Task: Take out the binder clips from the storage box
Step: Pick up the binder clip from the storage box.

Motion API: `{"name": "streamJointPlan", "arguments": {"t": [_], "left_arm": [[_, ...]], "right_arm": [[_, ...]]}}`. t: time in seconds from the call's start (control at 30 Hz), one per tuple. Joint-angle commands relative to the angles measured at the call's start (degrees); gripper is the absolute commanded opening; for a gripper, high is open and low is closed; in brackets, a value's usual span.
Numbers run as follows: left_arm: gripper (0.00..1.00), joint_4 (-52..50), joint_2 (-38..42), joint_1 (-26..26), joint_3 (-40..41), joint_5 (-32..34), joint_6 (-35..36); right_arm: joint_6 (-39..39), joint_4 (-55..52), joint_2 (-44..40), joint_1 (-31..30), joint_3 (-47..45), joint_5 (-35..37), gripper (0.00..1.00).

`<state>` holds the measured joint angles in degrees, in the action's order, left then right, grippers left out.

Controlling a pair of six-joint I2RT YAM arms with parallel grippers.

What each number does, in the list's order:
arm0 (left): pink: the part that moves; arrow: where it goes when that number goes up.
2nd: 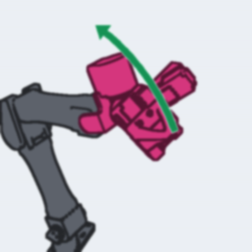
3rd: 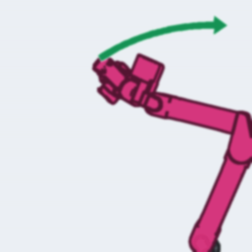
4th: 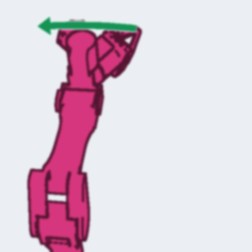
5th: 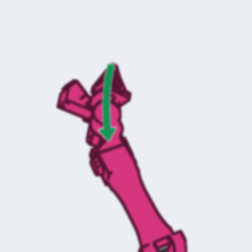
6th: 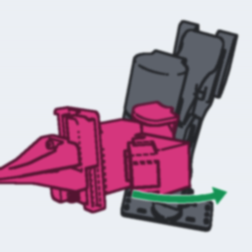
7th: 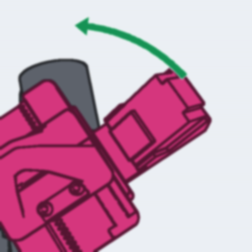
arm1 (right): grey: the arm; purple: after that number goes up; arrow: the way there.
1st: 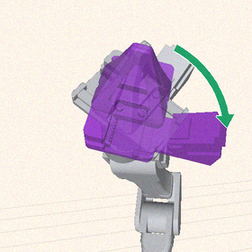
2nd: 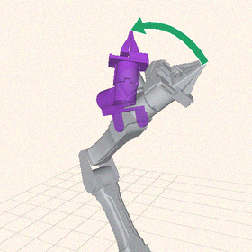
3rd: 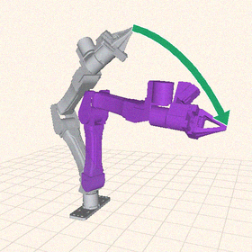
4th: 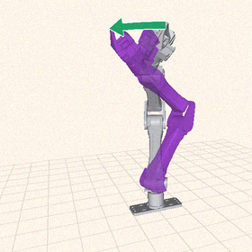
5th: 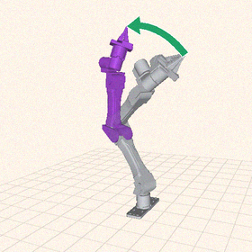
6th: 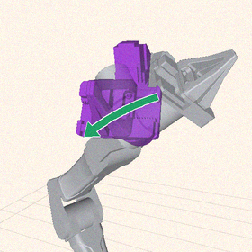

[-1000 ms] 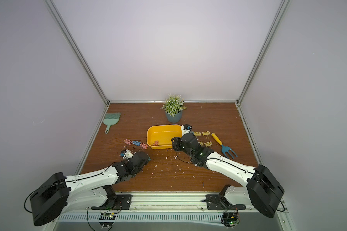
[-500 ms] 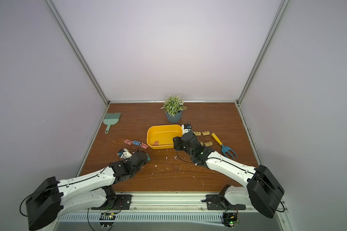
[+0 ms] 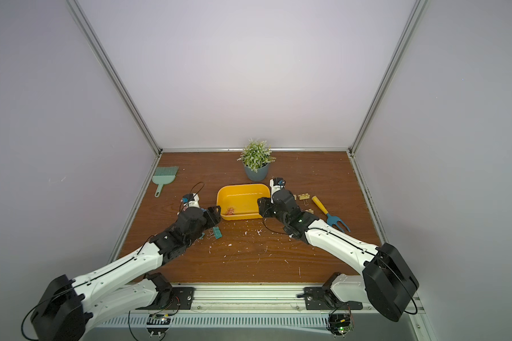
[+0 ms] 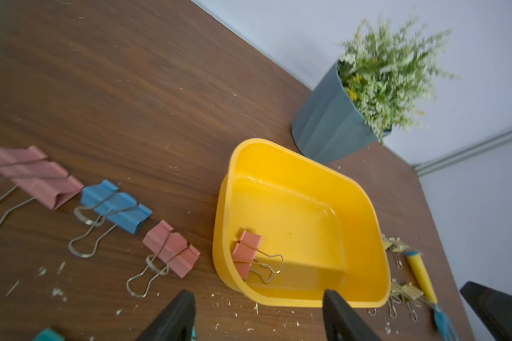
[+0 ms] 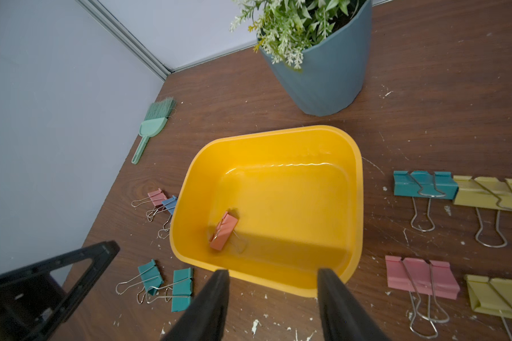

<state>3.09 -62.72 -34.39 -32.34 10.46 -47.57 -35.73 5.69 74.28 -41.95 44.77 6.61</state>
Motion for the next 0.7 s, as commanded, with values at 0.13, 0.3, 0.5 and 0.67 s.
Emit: {"name": "streamJointPlan", "arguments": {"t": [0.13, 0.3, 0.5, 0.67], "left_arm": [[0.71, -13.2, -20.6, 5.3, -20.4, -22.5, 19.1], [0.64, -21.7, -29.6, 5.7, -29.5, -24.9, 23.0], [0.62, -26.4, -35.4, 5.7, -32.4, -23.8, 25.4], [0.55, -26.6, -37.5, 5.7, -32.5, -25.1, 26.4]], "right_arm": [[0.2, 0.2, -0.2, 0.6, 2.1, -1.2, 0.54], [-0.3, 0.0, -0.5, 0.7, 1.4, -1.3, 0.54], [-1.1, -0.3, -0.4, 0.9, 1.4, -1.6, 0.54], [-1.1, -0.7, 0.1, 0.8, 2.0, -1.9, 0.54]]}}
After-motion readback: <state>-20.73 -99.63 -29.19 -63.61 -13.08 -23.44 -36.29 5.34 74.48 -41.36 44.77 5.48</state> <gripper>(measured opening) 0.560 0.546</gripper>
